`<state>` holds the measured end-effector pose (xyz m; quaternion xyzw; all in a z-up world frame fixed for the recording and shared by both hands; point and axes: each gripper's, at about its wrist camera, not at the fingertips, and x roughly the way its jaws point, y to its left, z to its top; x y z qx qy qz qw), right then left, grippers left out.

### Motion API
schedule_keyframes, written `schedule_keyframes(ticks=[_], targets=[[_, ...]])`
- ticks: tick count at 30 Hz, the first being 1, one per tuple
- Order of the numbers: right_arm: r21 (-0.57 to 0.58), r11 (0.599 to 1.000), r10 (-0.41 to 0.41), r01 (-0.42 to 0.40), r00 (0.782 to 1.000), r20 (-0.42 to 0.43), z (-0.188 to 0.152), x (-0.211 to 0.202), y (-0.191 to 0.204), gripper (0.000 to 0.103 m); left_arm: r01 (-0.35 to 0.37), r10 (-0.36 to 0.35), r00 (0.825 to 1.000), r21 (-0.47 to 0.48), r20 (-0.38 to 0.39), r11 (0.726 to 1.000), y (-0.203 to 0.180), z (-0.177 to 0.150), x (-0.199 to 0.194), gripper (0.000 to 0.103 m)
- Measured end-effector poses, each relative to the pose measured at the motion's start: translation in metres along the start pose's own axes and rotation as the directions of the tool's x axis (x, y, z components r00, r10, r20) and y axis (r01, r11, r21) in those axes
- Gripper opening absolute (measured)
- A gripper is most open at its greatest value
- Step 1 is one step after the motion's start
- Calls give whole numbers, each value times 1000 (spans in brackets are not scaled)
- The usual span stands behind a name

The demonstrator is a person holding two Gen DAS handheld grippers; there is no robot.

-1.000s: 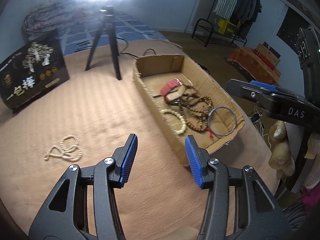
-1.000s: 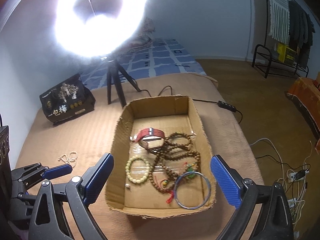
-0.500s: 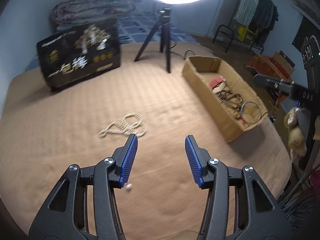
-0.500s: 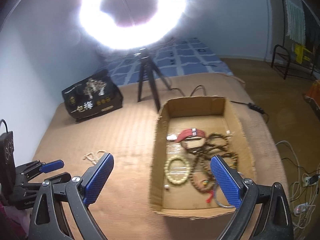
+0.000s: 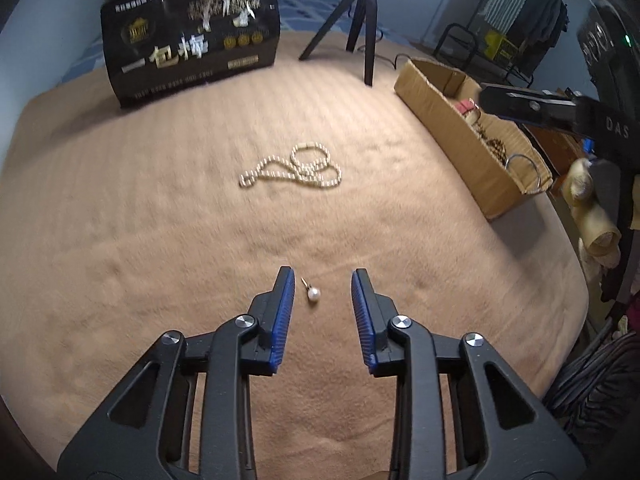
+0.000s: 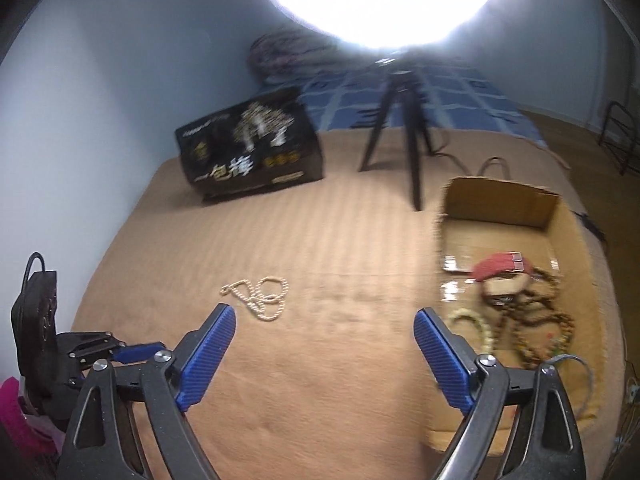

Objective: Organize jewelry
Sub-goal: 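Move the open right tool back to the pearl necklace on the table, then grasp the pearl necklace at its clasp with the right tool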

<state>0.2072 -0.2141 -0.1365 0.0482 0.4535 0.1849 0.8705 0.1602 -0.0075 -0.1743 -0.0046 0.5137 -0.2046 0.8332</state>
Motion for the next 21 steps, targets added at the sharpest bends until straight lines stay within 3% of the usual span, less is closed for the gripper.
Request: schedule_keyframes(ticks=[9, 12, 15, 21], targets=[[-44, 996, 67, -72, 991, -114, 1, 61, 31, 83, -11, 12, 999, 20, -50, 1000, 2, -9, 21, 29], [-53, 995, 73, -82, 987, -141, 3, 81, 38, 81, -25, 27, 998, 37, -56, 999, 2, -9, 27, 29], [-64, 995, 71, -83, 984, -162, 3, 96, 43, 78, -26, 29, 997, 42, -66, 999, 3, -9, 33, 22], [-77, 993, 72, -88, 980, -185, 3, 121, 50, 78, -26, 29, 997, 42, -75, 999, 5, -7, 43, 22]])
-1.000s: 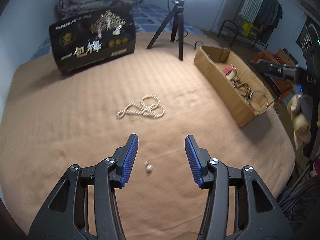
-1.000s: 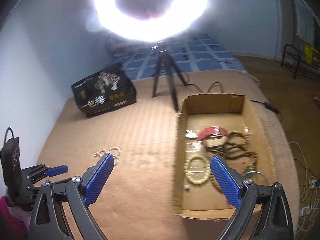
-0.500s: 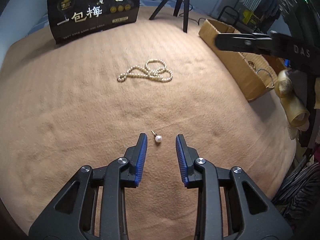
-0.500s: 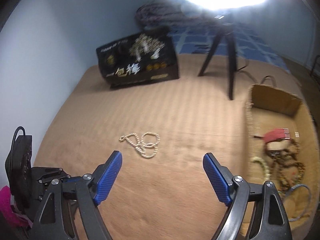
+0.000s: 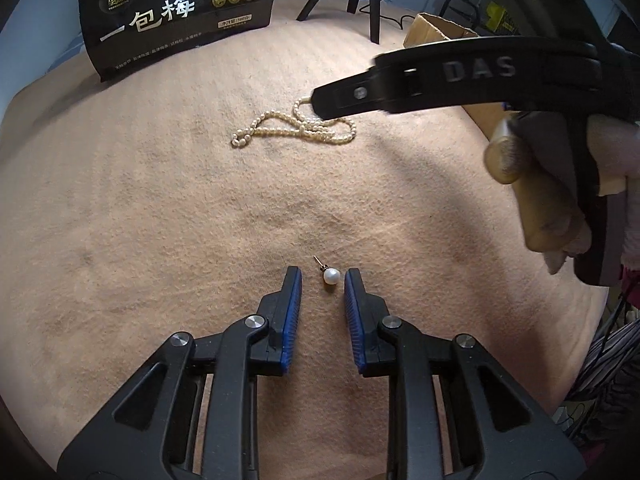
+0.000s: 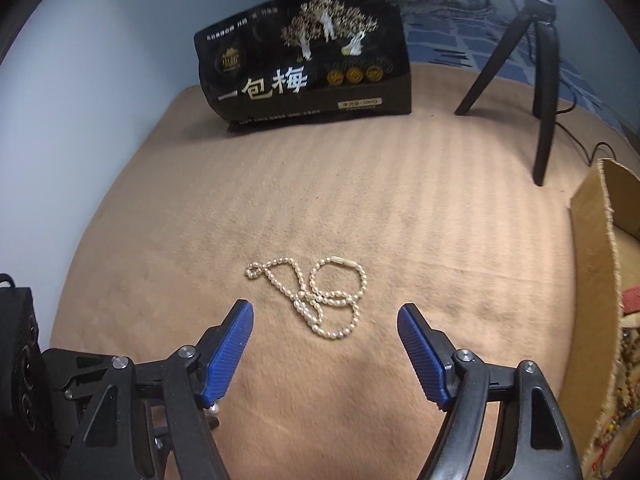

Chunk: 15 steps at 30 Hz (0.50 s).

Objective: Organize jewelry
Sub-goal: 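Grasp the pearl necklace at its clasp with the right tool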

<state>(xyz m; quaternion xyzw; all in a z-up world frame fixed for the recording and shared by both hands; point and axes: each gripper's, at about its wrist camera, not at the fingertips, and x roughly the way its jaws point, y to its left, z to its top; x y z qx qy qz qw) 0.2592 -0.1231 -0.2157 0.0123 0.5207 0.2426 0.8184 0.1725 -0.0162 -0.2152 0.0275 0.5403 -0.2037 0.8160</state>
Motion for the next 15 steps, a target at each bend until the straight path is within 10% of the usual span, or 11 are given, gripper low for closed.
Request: schedule_keyframes(ticks=[15], targets=[[-39, 999, -34, 32, 999, -42, 10, 37, 7, 78, -8, 8, 1000, -20, 6, 1000, 7, 0, 9, 9]])
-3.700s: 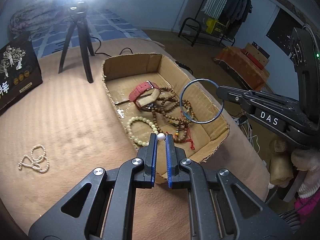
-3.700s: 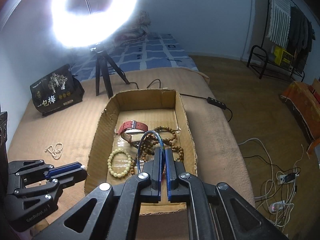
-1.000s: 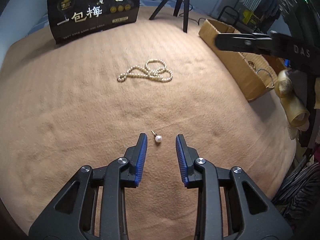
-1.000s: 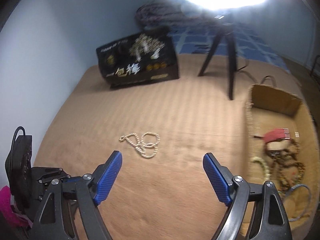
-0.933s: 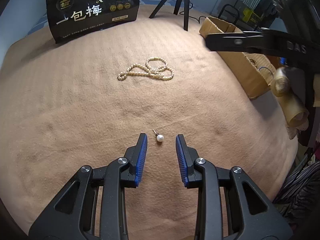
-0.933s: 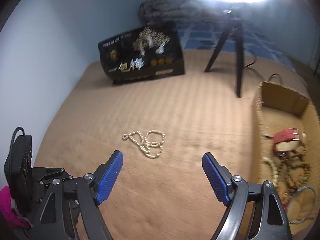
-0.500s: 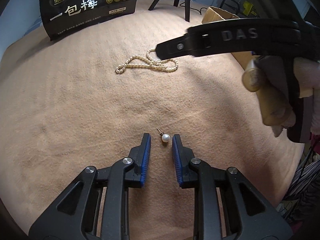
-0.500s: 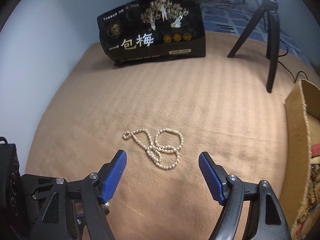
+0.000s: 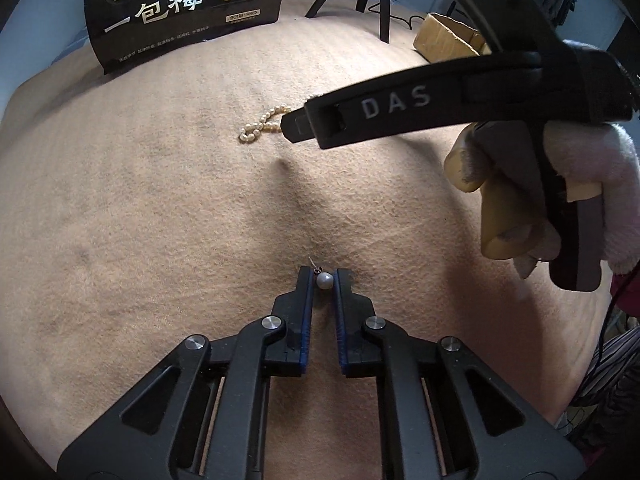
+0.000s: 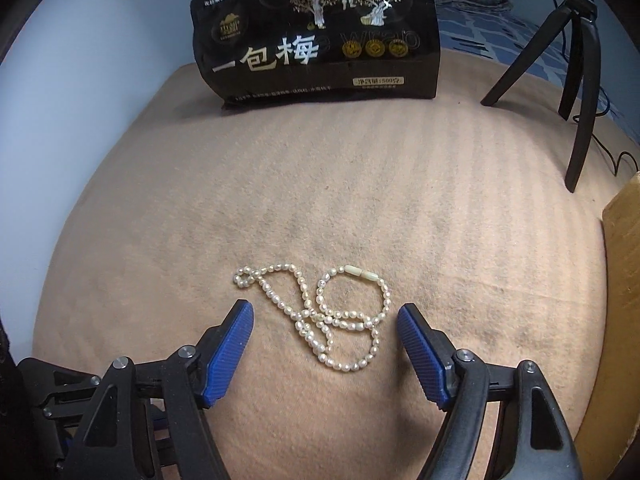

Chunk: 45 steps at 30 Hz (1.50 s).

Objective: Organize jewelry
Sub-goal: 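Grasp the pearl necklace at its clasp with the right tool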

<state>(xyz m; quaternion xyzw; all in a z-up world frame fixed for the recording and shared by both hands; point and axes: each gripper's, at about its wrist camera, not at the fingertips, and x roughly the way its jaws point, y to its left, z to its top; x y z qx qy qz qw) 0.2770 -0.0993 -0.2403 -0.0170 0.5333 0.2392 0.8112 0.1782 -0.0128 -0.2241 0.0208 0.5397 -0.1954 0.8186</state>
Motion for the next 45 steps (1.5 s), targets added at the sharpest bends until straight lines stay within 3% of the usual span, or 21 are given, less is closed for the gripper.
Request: schedule_keyframes(ticks=[10, 17, 22, 28, 40, 45], targets=[[-109, 989, -101, 99, 995, -12, 3, 7, 16, 75, -3, 3, 1000, -2, 7, 1000, 2, -2, -1, 7], [-130, 983, -128, 126, 992, -1, 5, 7, 19, 62, -7, 7, 1000, 1, 9, 1000, 2, -2, 0, 7], [-151, 979, -137, 137, 991, 9, 6, 6, 24, 41, -10, 10, 1000, 2, 12, 1000, 0, -3, -1, 7], [-172, 974, -144, 145, 989, 19, 0, 3, 32, 26, -13, 13, 1000, 2, 12, 1000, 0, -3, -1, 7], [-185, 976, -117, 117, 993, 10, -3, -2, 34, 8, -17, 17, 1000, 3, 18, 1000, 0, -5, -3, 7], [-157, 983, -95, 95, 995, 7, -2, -5, 23, 5, -26, 26, 999, 1, 26, 1000, 1, -5, -5, 7]])
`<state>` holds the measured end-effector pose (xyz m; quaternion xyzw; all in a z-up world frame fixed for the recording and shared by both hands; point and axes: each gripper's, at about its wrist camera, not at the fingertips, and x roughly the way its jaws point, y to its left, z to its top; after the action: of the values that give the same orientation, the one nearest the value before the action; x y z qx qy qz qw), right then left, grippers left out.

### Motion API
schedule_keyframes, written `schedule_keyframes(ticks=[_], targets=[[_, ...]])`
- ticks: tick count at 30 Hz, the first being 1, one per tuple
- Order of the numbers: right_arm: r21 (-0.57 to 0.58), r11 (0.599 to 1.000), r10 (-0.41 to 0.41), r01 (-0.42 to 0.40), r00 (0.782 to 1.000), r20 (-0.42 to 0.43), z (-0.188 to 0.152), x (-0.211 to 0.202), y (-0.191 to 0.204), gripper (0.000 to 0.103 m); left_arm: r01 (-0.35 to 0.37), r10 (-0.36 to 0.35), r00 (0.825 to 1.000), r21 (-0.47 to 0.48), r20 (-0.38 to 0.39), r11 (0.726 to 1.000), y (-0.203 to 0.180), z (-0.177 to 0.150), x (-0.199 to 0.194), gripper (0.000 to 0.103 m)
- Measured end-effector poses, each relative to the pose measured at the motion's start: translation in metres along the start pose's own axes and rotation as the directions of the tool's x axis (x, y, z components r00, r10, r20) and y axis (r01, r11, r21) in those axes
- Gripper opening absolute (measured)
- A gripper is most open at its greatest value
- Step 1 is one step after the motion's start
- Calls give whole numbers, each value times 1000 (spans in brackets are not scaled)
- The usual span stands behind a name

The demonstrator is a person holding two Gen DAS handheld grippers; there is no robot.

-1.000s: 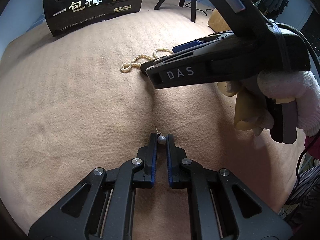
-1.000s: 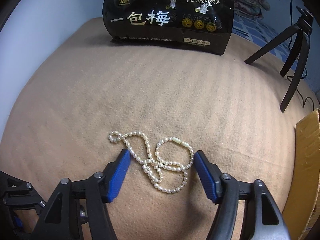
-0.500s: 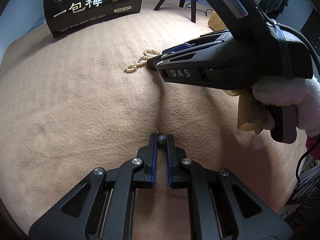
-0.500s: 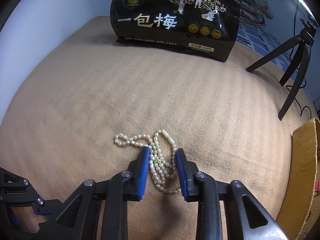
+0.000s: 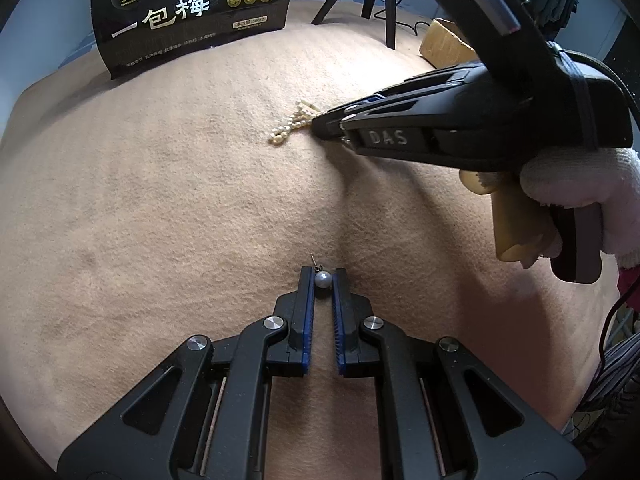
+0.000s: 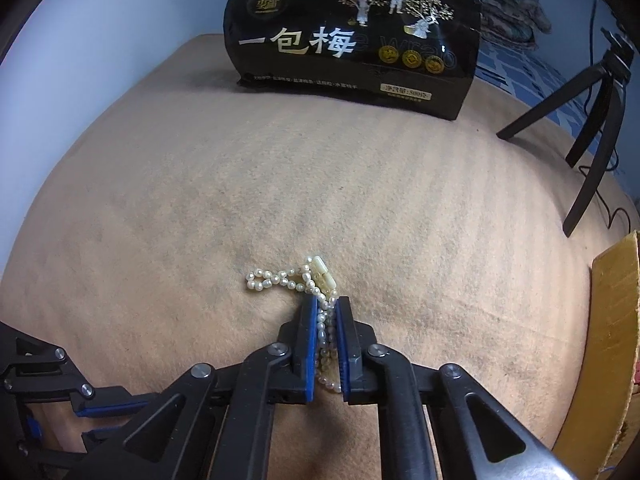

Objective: Organize jewelry
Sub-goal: 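Grasp the pearl necklace at its clasp with the right tool, then lift the pearl necklace with the right tool while the left tool carries the earring toward the box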

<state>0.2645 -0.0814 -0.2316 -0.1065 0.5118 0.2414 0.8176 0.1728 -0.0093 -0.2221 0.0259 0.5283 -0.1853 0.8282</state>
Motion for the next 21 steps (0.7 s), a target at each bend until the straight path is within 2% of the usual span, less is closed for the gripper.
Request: schedule_keyframes(ticks=[11, 21], targets=[[47, 999, 18, -19, 999, 30, -8, -20, -14, 5, -2, 2, 1000, -15, 0, 1000, 5, -1, -6, 7], [65, 997, 30, -36, 996, 89, -17, -61, -23, 5, -5, 6, 1000, -39, 19, 999, 2, 4, -14, 7]])
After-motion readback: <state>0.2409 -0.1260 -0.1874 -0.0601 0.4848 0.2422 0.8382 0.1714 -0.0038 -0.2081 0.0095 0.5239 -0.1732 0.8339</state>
